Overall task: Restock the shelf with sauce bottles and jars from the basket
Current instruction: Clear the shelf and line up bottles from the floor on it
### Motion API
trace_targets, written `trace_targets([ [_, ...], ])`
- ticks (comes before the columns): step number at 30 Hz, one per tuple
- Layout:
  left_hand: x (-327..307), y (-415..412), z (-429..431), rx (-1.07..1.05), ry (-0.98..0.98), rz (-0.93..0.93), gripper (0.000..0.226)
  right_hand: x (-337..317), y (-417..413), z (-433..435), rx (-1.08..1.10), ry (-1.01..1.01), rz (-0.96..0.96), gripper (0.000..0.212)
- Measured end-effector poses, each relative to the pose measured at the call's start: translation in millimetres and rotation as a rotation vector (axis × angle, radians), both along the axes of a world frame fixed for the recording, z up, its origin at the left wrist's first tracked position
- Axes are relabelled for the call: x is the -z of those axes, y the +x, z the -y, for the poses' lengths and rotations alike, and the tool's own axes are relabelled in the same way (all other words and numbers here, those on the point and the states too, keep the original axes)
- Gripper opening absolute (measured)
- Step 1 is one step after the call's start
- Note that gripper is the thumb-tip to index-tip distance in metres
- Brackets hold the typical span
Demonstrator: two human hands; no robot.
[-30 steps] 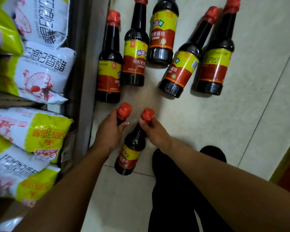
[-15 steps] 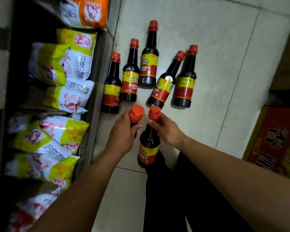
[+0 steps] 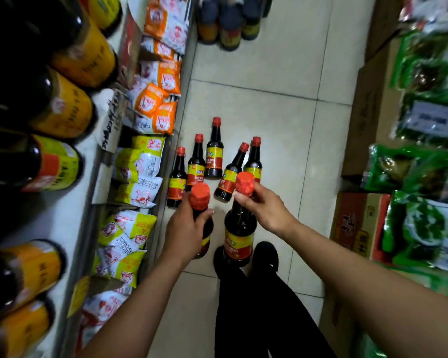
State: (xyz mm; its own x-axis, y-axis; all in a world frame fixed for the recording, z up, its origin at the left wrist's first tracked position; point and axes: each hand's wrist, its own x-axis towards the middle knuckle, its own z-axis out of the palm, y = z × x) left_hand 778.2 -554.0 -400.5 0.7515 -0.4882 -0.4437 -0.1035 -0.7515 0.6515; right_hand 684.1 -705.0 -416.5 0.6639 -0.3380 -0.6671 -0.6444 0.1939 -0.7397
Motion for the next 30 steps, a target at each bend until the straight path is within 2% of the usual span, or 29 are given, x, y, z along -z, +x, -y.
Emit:
trace_targets([
  [8, -158, -5, 5, -0.089, -0.077, 0.031, 0.027, -155, -16, 15, -0.002, -0.073, 0.083, 0.010],
  [14, -245, -13, -1, -0.141, -0.149, 0.029, 0.035, -249, -28, 19, 0.026, -0.103, 0.156, 0.017],
  [21, -320, -23, -17, -0.236, -0.278, 0.075, 0.036, -334, -34, 20, -0.039, -0.226, 0.236, 0.002],
  [24, -347, -27, -27, -0.202, -0.339, 0.121, 0.032, -367, -36, 14, -0.067, -0.267, 0.272, 0.006],
  [30, -383, -36, -41, -0.230, -0.390, 0.147, 0.052, -401, -38, 6, -0.121, -0.298, 0.354, 0.012],
])
